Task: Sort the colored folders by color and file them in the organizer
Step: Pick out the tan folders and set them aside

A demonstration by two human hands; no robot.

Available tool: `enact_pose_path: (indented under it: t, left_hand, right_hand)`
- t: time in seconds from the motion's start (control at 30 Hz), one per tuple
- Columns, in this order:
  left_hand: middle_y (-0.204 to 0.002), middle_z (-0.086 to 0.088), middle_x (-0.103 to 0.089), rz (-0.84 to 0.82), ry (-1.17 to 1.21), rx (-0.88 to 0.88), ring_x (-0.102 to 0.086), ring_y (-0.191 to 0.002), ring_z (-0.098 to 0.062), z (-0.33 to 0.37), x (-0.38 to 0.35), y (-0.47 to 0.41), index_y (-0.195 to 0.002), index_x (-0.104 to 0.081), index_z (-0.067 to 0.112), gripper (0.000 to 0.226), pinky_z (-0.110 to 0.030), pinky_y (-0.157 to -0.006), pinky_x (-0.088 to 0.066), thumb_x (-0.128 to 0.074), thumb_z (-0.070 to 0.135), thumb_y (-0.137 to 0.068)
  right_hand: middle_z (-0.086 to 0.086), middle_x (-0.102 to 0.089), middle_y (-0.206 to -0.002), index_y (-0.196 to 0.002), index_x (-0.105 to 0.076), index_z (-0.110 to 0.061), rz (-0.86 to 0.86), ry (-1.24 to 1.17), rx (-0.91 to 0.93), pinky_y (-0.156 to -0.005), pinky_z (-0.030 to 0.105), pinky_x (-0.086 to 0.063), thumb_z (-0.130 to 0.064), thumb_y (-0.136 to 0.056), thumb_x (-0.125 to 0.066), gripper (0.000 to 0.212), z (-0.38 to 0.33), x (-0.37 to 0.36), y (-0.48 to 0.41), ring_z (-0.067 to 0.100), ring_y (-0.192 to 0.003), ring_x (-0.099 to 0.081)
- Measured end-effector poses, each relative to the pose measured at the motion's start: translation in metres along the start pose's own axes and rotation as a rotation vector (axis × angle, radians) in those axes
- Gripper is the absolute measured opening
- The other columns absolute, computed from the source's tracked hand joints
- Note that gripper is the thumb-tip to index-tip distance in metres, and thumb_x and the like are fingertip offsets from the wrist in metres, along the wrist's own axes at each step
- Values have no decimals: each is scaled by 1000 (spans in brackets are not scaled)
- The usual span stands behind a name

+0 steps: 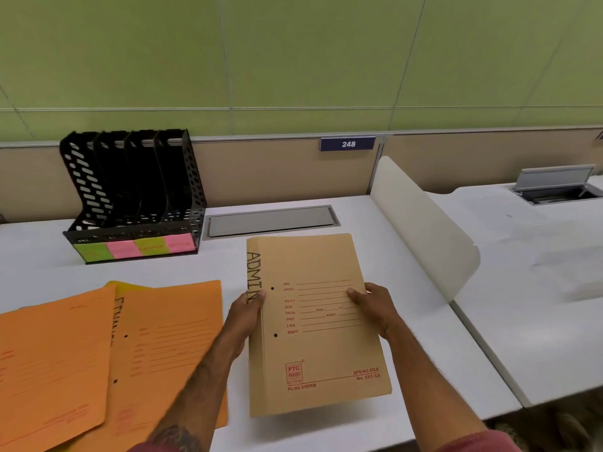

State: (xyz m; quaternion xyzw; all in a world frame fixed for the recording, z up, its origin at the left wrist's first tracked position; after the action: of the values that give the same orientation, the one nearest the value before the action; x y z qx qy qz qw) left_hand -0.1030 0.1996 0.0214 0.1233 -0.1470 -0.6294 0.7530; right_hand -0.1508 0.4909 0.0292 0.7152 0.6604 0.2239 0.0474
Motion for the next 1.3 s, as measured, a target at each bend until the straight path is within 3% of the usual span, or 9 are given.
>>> enact_pose_path:
  t: [0.17, 0.33, 0.5, 0.77, 0.87, 1.0, 1.13, 1.2, 1.3]
  left_hand:
    - [-100, 6, -74, 14, -45, 79, -70, -92, -14, -13, -77, -12, -113, -64, 25, 25, -33, -74, -54, -50, 42, -101]
    - [-105, 6, -72, 57, -74, 110, -69, -95, -14, -28, -136, -21, -119, -63, 24, 29, -33, -80, -54, -50, 42, -101]
    - [-109, 3, -71, 110, -104, 148, -68, -97, -16, -40, -169, -30, -122, -62, 23, 31, -33, -81, -53, -50, 41, -101]
    - [-107, 1, -70, 178, -205, 130, -65, -88, -12, -36, -189, -46, -121, -64, 17, 31, -22, -68, -49, -52, 37, -100]
    - [-114, -5, -69, 199, -244, 135, -66, -93, -18, -36, -193, -50, -123, -63, 13, 34, -28, -75, -52, -52, 36, -101]
    - [-127, -12, -60, 212, -323, 158, -61, -112, -29, -38, -195, -54, -133, -56, 9, 45, -45, -96, -53, -50, 40, -100]
    - [-129, -13, -58, 215, -331, 171, -60, -114, -30, -39, -195, -54, -134, -55, 9, 47, -48, -98, -52, -51, 41, -100]
    - [-126, -11, -62, 211, -309, 160, -62, -111, -27, -40, -194, -52, -131, -58, 10, 44, -45, -96, -53, -53, 40, -99]
    - [-122, -7, -68, 205, -329, 111, -64, -96, -18, -39, -190, -48, -126, -60, 11, 38, -30, -82, -54, -55, 37, -99]
  right_hand:
    - [6, -69, -120, -127, -65, -12, 57, 120, -5, -97, 46, -54, -29, -91, -70, 40, 22, 62, -45, 26, -104, -67]
    - [7, -64, -131, -139, -57, -15, 42, 195, -30, -100, 41, -49, -28, -100, -57, 41, 43, 106, -80, 27, -115, -60]
    - [7, -64, -130, -138, -58, -14, 35, 253, -50, -94, 34, -45, -26, -103, -53, 38, 62, 124, -101, 22, -106, -58]
    - [11, -67, -125, -132, -62, -8, 67, 354, -76, -99, 40, -48, -27, -102, -56, 36, 80, 132, -118, 30, -111, -62]
    - [10, -68, -123, -129, -64, -9, 64, 393, -61, -97, 39, -49, -28, -101, -56, 34, 78, 133, -123, 29, -109, -63]
    - [9, -71, -116, -122, -68, -9, 80, 443, -42, -92, 35, -50, -27, -101, -57, 31, 78, 134, -124, 27, -101, -65]
    - [10, -72, -107, -109, -71, -7, 115, 474, -11, -84, 33, -53, -25, -99, -59, 24, 80, 134, -121, 22, -87, -63]
    - [11, -71, -107, -105, -71, -6, 128, 484, -6, -81, 32, -53, -25, -99, -59, 23, 81, 134, -119, 24, -87, -65]
    - [15, -65, -115, -112, -67, -4, 147, 504, -23, -85, 33, -53, -25, -101, -54, 27, 81, 134, -118, 29, -97, -65]
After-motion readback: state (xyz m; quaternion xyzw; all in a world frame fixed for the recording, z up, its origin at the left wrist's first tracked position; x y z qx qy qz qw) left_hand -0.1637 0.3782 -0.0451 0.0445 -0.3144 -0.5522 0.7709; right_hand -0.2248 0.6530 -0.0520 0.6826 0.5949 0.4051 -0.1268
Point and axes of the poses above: each hand's wrist, its own y-axis away from the middle knuckle, its own x-axis out of the back of the hand, z = x × y, the point moved 3 cm from there along -y, towards the middle knuckle
